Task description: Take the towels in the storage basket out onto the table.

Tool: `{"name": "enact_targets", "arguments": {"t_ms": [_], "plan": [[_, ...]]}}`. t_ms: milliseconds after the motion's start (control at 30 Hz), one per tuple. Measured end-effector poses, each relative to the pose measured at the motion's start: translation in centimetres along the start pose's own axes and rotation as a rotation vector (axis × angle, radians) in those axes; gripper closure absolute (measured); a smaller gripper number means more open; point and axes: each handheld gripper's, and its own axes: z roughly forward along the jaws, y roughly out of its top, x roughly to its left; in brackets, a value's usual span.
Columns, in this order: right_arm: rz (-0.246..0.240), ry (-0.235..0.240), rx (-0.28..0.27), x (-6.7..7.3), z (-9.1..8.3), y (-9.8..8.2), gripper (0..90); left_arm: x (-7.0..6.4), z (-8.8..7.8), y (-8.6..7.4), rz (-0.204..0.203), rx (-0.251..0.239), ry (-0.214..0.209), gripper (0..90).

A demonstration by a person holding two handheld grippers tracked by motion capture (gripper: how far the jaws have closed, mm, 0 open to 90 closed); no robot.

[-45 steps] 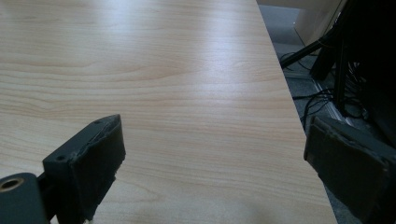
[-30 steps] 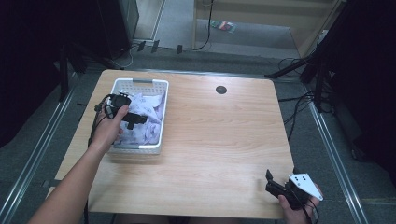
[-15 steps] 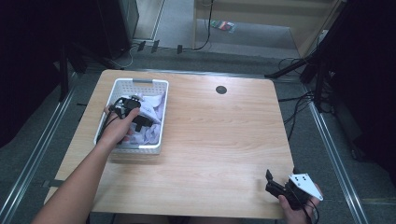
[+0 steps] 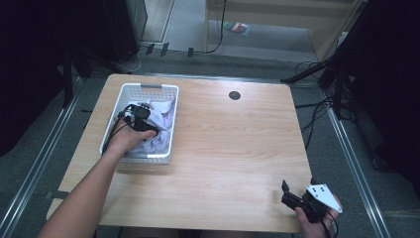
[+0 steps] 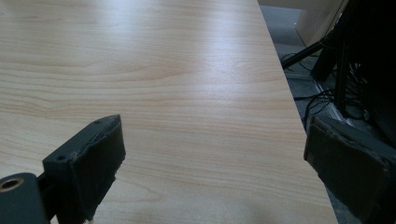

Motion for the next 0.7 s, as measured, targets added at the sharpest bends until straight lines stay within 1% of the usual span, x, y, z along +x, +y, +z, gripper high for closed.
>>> {"name": "enact_targets", "arguments": {"t_ms": [33,67,100,167,200,233,367,433,567,700], "plan": [[0.000,0.000,0.000,0.0,0.0,0.0,5.3,0.1,-0.1,0.0,0.002,0.000,0.006,32.9],[0.000,0.001,0.000,0.0,0.0,0.0,5.3,0.2,-0.2,0.0,0.010,-0.005,0.007,36.6],[0.001,0.000,0.000,0.0,0.0,0.0,5.3,0.2,-0.2,0.0,0.009,-0.009,0.007,40.7],[0.001,0.000,0.000,0.0,0.0,0.0,5.3,0.5,-0.4,0.0,0.007,-0.006,-0.002,46.2],[0.001,0.000,0.000,0.0,0.0,0.0,5.3,0.7,-0.5,0.0,0.006,-0.005,-0.013,48.2],[0.002,0.000,0.001,0.0,0.0,0.0,5.3,0.8,-0.5,0.0,0.001,-0.006,-0.016,49.8],[0.002,0.000,0.000,0.0,0.0,0.0,5.3,1.2,-1.1,0.2,-0.013,0.004,-0.030,54.7],[0.004,0.000,0.000,0.0,0.0,0.0,5.3,1.4,-1.4,0.3,-0.019,0.003,-0.039,55.4],[0.003,0.000,0.001,0.0,0.0,0.0,5.3,1.8,-2.3,0.5,-0.030,-0.011,-0.049,55.5],[0.002,-0.001,0.001,0.0,0.0,0.0,5.3,2.5,-3.8,0.7,-0.047,-0.050,-0.041,55.4]]}}
